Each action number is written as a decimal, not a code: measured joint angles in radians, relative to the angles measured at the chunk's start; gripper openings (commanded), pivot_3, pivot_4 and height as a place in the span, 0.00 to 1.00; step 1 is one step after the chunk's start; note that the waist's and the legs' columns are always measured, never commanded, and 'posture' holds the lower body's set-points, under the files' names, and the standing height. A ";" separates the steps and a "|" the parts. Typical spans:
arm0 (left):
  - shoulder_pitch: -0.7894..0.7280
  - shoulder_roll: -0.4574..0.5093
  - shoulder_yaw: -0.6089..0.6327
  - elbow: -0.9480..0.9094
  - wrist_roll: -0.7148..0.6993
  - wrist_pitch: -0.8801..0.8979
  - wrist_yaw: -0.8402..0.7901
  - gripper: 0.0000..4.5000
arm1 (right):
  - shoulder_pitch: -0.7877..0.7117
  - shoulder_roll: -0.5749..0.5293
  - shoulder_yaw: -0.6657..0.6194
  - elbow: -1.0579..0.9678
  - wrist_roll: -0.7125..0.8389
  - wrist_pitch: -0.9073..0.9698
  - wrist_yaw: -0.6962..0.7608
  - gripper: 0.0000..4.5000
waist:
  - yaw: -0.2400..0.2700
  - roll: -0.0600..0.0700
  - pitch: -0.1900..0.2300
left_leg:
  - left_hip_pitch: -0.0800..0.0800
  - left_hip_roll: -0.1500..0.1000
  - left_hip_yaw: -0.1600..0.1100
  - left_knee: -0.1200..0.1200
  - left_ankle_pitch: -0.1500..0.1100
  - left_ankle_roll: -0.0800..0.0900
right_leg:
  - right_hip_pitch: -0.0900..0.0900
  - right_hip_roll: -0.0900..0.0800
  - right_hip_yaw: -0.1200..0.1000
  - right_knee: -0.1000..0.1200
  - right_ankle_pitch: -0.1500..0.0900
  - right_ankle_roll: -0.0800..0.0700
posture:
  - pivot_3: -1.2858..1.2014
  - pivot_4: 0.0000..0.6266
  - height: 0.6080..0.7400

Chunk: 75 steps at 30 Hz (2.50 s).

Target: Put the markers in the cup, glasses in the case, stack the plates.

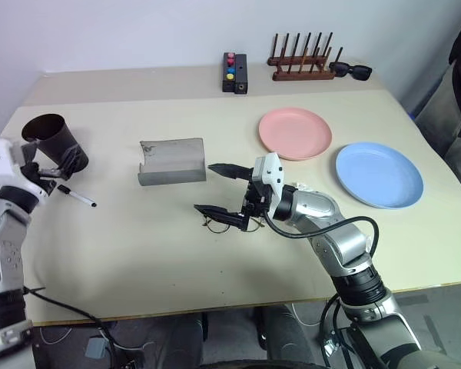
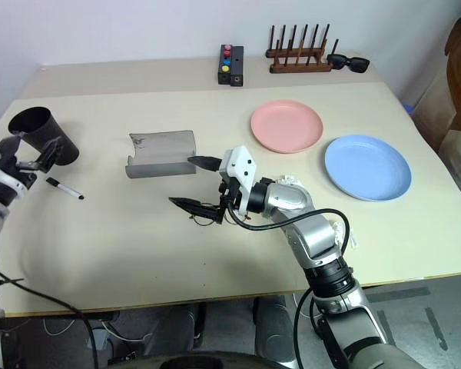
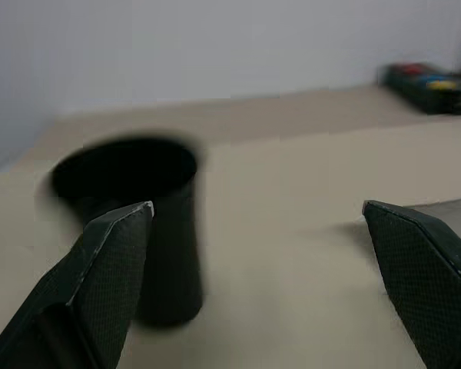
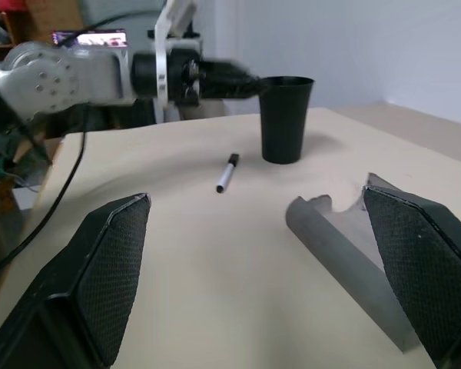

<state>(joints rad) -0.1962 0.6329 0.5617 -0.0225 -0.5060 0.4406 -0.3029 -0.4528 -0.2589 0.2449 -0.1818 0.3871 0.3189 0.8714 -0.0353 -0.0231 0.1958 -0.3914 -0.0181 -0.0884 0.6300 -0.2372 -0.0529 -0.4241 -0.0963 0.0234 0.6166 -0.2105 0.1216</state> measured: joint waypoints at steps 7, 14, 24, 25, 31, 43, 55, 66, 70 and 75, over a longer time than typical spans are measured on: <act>-0.091 -0.142 0.021 -0.003 0.049 0.269 0.383 0.99 | -0.018 0.006 0.002 0.026 0.001 -0.001 0.032 1.00 | 0.007 -0.001 -0.001 | 0.000 0.000 0.000 0.001 0.000 0.000 | 0.000 0.000 0.000 0.000 0.000 0.000 | 0.52 0.24 0.99; -0.226 -0.215 0.002 0.027 0.091 0.422 0.560 0.99 | -0.023 0.013 0.005 0.030 0.001 -0.001 0.042 1.00 | 0.017 -0.001 -0.001 | 0.000 -0.001 0.000 0.001 0.000 -0.001 | 0.000 0.000 0.000 0.000 0.000 0.000 | 0.52 0.24 0.99; -0.431 -0.224 0.012 0.276 0.180 0.517 0.722 0.88 | -0.019 0.016 0.006 0.029 0.000 0.001 0.032 1.00 | 0.017 -0.001 -0.001 | 0.000 -0.001 0.000 0.000 0.001 -0.002 | 0.000 0.000 0.000 0.000 0.000 0.000 | 0.52 0.24 0.99; -0.446 -0.224 0.013 0.293 0.183 0.518 0.727 0.80 | -0.019 0.017 0.006 0.029 0.000 0.001 0.031 1.00 | 0.017 -0.001 -0.001 | 0.000 -0.001 0.000 0.000 0.001 -0.002 | 0.000 0.000 0.000 0.000 0.000 0.000 | 0.52 0.24 0.99; -0.504 -0.245 0.072 0.324 0.184 0.554 0.783 0.11 | -0.017 0.018 0.006 0.029 0.000 0.001 0.024 1.00 | 0.014 -0.001 -0.001 | 0.001 -0.001 0.000 0.000 0.001 -0.002 | 0.000 0.000 0.000 0.001 0.000 0.000 | 0.52 0.24 0.99; -0.352 -0.309 0.117 0.131 0.207 0.155 0.717 0.00 | -0.017 0.028 0.008 0.030 -0.003 -0.006 0.019 1.00 | 0.018 -0.002 -0.001 | 0.000 -0.001 0.000 -0.001 0.002 -0.004 | -0.001 0.000 0.000 -0.001 0.001 -0.001 | 0.52 0.24 0.99; -0.324 -0.198 -0.017 0.042 0.337 -0.470 0.478 0.00 | -0.019 0.138 0.020 0.125 -0.040 -0.112 -0.032 1.00 | 0.020 -0.002 -0.001 | 0.000 -0.001 0.000 -0.001 0.002 -0.004 | 0.001 0.000 0.000 -0.002 0.001 -0.001 | 0.52 0.24 0.99; -0.662 -0.045 -0.121 0.806 0.411 -0.824 0.360 0.00 | -0.051 0.218 0.026 0.187 -0.049 -0.156 -0.039 1.00 | 0.018 -0.002 -0.001 | 0.000 -0.001 0.000 -0.001 0.002 -0.004 | 0.000 0.000 -0.001 -0.002 0.001 0.000 | 0.52 0.24 0.99; -0.725 -0.015 -0.149 1.006 0.433 -0.906 0.355 0.00 | -0.051 0.217 0.020 0.187 -0.049 -0.155 -0.046 1.00 | 0.014 -0.002 -0.001 | 0.000 -0.001 0.000 -0.002 0.002 -0.004 | -0.001 0.000 -0.001 -0.002 0.001 0.000 | 0.52 0.24 0.99; -0.740 -0.011 -0.157 1.136 0.436 -0.940 0.363 0.00 | -0.044 0.212 0.017 0.182 -0.049 -0.153 -0.060 1.00 | 0.015 -0.002 -0.001 | -0.001 -0.001 0.000 -0.002 0.002 -0.004 | -0.001 0.000 -0.001 -0.001 0.002 0.000 | 0.52 0.24 0.99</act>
<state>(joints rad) -0.9366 0.6219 0.4043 1.1136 -0.0701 -0.4999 0.0603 -0.4969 -0.0472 0.2617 0.0006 0.3378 0.1657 0.8116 -0.0199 -0.0251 0.1948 -0.3919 -0.0188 -0.0881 0.6282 -0.2350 -0.0570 -0.4246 -0.0960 0.0226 0.6152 -0.2089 0.1218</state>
